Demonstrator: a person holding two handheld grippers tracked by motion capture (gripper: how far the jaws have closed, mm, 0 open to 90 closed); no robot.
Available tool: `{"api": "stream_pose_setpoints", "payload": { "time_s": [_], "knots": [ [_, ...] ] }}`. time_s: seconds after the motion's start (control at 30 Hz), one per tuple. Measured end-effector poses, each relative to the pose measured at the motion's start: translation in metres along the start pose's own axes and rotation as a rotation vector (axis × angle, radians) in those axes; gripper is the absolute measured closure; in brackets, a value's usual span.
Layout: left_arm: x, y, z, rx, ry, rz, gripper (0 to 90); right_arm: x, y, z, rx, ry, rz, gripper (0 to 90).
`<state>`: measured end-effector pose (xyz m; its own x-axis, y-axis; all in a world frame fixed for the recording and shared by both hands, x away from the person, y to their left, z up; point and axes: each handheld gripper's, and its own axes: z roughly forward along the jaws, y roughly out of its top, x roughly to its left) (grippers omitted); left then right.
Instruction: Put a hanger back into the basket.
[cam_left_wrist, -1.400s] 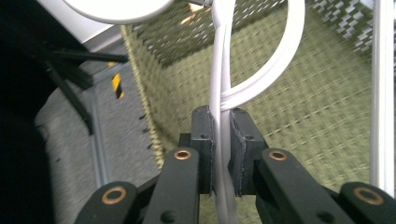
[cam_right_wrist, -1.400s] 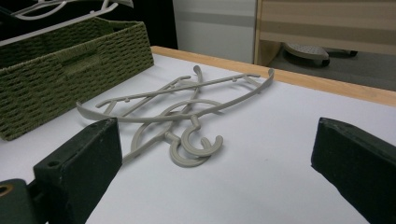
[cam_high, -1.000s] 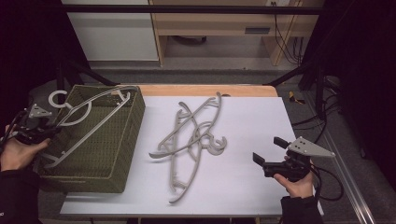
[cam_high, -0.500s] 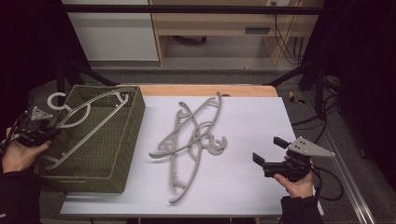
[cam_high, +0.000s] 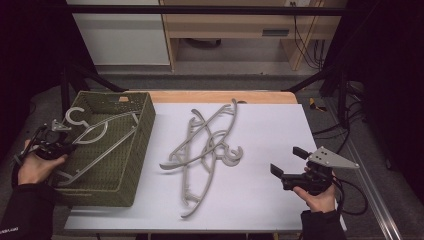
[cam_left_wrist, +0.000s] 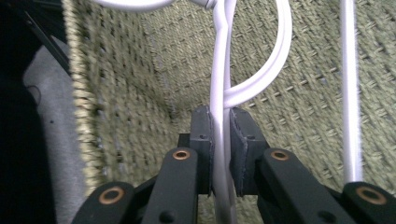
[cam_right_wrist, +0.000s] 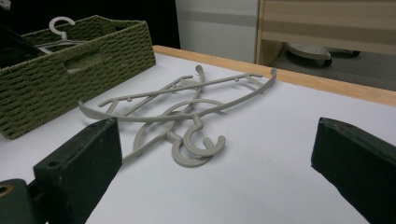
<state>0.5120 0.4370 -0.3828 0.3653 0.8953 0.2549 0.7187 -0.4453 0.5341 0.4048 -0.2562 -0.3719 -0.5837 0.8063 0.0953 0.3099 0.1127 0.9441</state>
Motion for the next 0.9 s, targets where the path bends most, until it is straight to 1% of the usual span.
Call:
{"api": "stream_pose_setpoints", "payload": {
  "time_s": [0.03, 0.07, 0.1, 0.13, 0.17, 0.2, 0.3, 0.33, 0.37, 0.43, 0.47, 0.5, 0.53, 0.57, 0.6, 0.63, 0.67, 0.7, 0.73, 0.77, 0.8, 0.83, 0.87, 0.9],
  "knots": [
    [0.000, 0.000, 0.000, 0.013, -0.004, -0.007, 77.6, 0.000, 0.000, -0.001, 0.000, 0.003, 0.000, 2.2],
    [0.000, 0.000, -0.002, 0.006, -0.003, -0.008, 77.6, 0.000, 0.000, -0.001, 0.000, 0.003, 0.000, 2.2],
    [0.001, 0.000, -0.004, -0.002, -0.010, -0.018, 75.6, 0.000, 0.000, -0.001, -0.001, 0.002, 0.001, 2.1],
    [0.002, 0.000, -0.008, -0.016, -0.017, -0.028, 74.7, 0.000, 0.000, -0.001, -0.001, 0.001, -0.001, 2.2],
    [0.002, 0.001, -0.016, -0.039, -0.024, -0.043, 73.0, 0.000, 0.000, -0.001, -0.001, 0.002, 0.000, 2.2],
    [0.002, 0.001, -0.021, -0.056, -0.026, -0.042, 72.3, 0.000, 0.000, -0.001, -0.001, 0.002, 0.002, 2.2],
    [-0.003, 0.004, -0.037, -0.121, -0.052, -0.048, 66.6, 0.001, 0.000, 0.000, -0.002, 0.004, 0.002, 2.2],
    [-0.003, 0.004, -0.037, -0.121, -0.052, -0.048, 63.6, 0.001, 0.000, 0.000, -0.002, 0.001, 0.000, 2.2],
    [-0.010, 0.007, -0.046, -0.175, -0.076, -0.052, 60.5, 0.001, 0.000, 0.001, 0.000, 0.002, -0.001, 2.2],
    [-0.019, 0.010, -0.055, -0.224, -0.101, -0.052, 54.7, 0.001, 0.000, 0.001, 0.001, 0.006, 0.001, 2.2],
    [-0.019, 0.010, -0.055, -0.224, -0.101, -0.052, 52.1, 0.001, 0.000, 0.001, 0.001, 0.006, 0.001, 2.2],
    [-0.024, 0.012, -0.060, -0.251, -0.116, -0.051, 49.4, 0.001, 0.000, 0.001, 0.000, 0.005, 0.002, 2.2],
    [-0.029, 0.014, -0.063, -0.285, -0.129, -0.059, 47.1, 0.001, -0.001, 0.001, 0.001, 0.006, 0.002, 2.2],
    [-0.039, 0.018, -0.071, -0.330, -0.146, -0.043, 44.2, 0.002, -0.001, 0.001, 0.001, 0.004, 0.003, 2.3],
    [-0.039, 0.018, -0.071, -0.330, -0.146, -0.043, 41.1, 0.002, -0.001, 0.001, 0.001, 0.004, 0.003, 2.3],
    [-0.049, 0.022, -0.076, -0.373, -0.157, -0.030, 38.3, 0.002, 0.000, 0.001, 0.001, 0.005, 0.005, 2.3],
    [-0.049, 0.022, -0.076, -0.373, -0.157, -0.030, 35.0, 0.002, 0.000, 0.001, 0.001, 0.005, 0.005, 2.3],
    [-0.060, 0.025, -0.079, -0.403, -0.181, -0.031, 31.6, 0.001, 0.000, 0.001, 0.000, 0.004, 0.002, 2.3],
    [-0.060, 0.025, -0.079, -0.403, -0.181, -0.031, 28.6, 0.001, 0.000, 0.001, 0.000, 0.004, 0.002, 2.3],
    [-0.064, 0.026, -0.081, -0.413, -0.189, -0.024, 28.6, 0.001, 0.000, 0.001, 0.000, 0.004, 0.002, 2.3],
    [-0.070, 0.028, -0.082, -0.429, -0.192, -0.025, 25.5, 0.001, 0.000, 0.000, -0.003, 0.005, 0.003, 2.3],
    [-0.074, 0.029, -0.084, -0.432, -0.193, -0.016, 22.6, 0.001, 0.000, 0.000, -0.004, 0.009, 0.006, 2.3],
    [-0.079, 0.030, -0.085, -0.450, -0.197, -0.020, 18.6, 0.001, 0.000, 0.000, -0.004, 0.002, 0.004, 2.3],
    [-0.087, 0.033, -0.087, -0.472, -0.214, -0.020, 17.0, 0.001, 0.000, 0.000, -0.003, 0.003, 0.007, 2.3]
  ]
}}
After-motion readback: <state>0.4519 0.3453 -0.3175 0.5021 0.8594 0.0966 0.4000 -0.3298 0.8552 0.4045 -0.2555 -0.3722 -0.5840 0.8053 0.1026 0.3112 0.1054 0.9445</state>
